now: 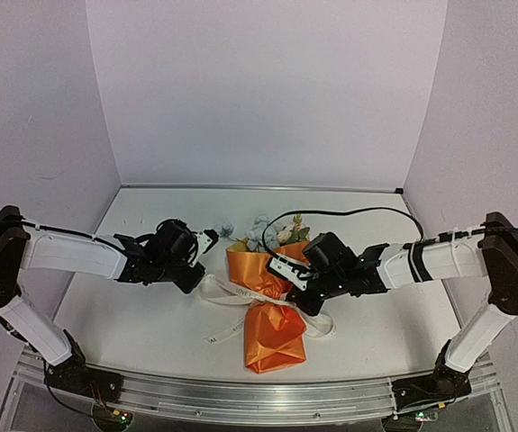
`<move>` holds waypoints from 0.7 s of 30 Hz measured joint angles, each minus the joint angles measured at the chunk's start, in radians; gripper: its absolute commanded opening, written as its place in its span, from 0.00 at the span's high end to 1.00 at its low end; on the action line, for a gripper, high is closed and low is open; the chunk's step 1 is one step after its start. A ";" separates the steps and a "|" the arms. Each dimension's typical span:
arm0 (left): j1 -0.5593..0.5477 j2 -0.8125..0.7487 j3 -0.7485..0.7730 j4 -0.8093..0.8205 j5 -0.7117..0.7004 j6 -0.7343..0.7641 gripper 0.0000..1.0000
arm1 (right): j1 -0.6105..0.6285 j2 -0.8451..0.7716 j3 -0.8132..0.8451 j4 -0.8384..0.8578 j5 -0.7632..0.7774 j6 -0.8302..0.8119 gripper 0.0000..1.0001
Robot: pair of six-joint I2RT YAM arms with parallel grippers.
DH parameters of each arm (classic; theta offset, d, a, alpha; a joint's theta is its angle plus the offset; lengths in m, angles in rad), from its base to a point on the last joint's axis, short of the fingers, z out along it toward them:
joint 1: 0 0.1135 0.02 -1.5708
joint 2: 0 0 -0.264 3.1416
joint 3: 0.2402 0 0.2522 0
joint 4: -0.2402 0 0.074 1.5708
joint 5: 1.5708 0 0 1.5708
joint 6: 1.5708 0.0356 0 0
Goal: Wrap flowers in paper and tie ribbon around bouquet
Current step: Adjust the half-tied ribbon on the folded bouquet.
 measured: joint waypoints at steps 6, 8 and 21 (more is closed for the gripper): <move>-0.047 -0.037 0.055 -0.047 0.076 -0.086 0.58 | 0.001 0.000 0.027 -0.061 0.073 0.088 1.00; -0.086 -0.051 0.077 -0.051 0.097 -0.110 0.58 | 0.001 0.000 0.027 -0.078 0.087 0.116 1.00; -0.296 0.172 0.266 0.020 0.218 -0.109 0.60 | 0.001 -0.002 0.020 -0.099 0.096 0.285 1.00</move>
